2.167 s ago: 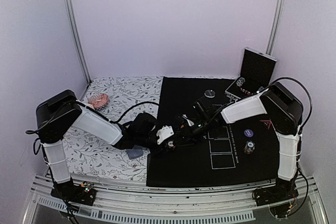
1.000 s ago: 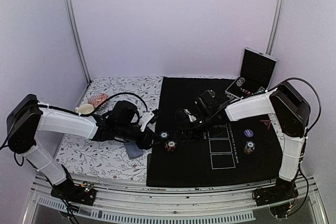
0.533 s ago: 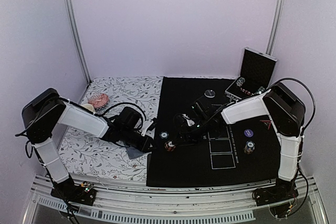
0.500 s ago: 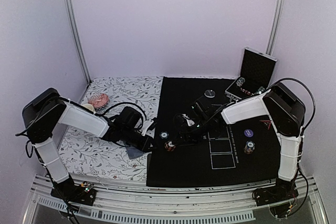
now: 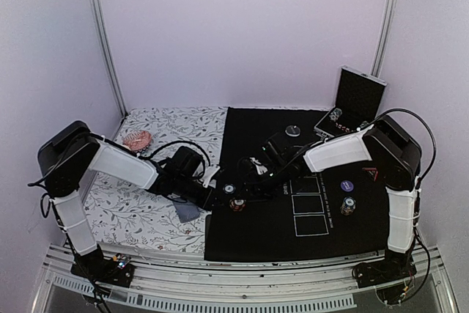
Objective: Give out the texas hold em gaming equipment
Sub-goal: Adjust the pile of poker chips in the big blind area.
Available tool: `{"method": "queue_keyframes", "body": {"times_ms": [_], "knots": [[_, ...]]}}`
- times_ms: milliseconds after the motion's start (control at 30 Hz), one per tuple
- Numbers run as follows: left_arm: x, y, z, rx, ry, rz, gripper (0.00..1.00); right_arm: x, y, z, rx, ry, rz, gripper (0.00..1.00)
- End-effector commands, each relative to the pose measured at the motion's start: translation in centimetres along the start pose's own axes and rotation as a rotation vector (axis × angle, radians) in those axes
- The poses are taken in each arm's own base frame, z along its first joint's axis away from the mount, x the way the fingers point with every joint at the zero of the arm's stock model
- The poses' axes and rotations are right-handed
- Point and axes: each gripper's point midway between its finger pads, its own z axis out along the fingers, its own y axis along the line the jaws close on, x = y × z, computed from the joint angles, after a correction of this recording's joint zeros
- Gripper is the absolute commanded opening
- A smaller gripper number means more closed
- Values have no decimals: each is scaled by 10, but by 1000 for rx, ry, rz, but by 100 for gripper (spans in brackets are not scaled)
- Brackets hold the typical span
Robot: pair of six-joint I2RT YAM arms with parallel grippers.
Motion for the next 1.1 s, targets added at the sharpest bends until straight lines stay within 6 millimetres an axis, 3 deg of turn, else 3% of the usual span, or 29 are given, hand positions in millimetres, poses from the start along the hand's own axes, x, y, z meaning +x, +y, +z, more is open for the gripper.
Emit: {"method": "queue_keyframes", "body": {"times_ms": [0, 33, 133, 267, 333, 467, 633, 733, 900, 1067], "knots": [[-18, -10, -15, 24, -44, 40, 19, -15, 2, -21, 127, -75, -22, 63], [-23, -9, -21, 15, -54, 44, 20, -17, 5, -25, 153, -88, -28, 75], [-35, -5, -41, -37, -77, 65, 23, -21, 15, -36, 235, -117, -62, 100], [-52, 5, -80, -125, -140, 57, 31, -23, 23, -47, 364, -147, -92, 99], [-64, 8, -105, -162, -206, 45, 41, -20, 21, -49, 434, -151, -82, 99], [-89, 4, -165, -268, -371, 60, 66, -9, 18, -44, 556, -112, -76, 99], [-98, 0, -218, -384, -482, 103, 77, -4, 18, -24, 643, -42, -98, 99], [-98, -7, -231, -388, -501, 119, 78, -3, 12, -15, 683, 1, -102, 99], [-97, -19, -238, -356, -480, 163, 80, -2, 7, -7, 734, 39, -112, 99], [-95, -14, -238, -389, -473, 199, 81, 3, 2, 2, 756, 72, -125, 99]]}}
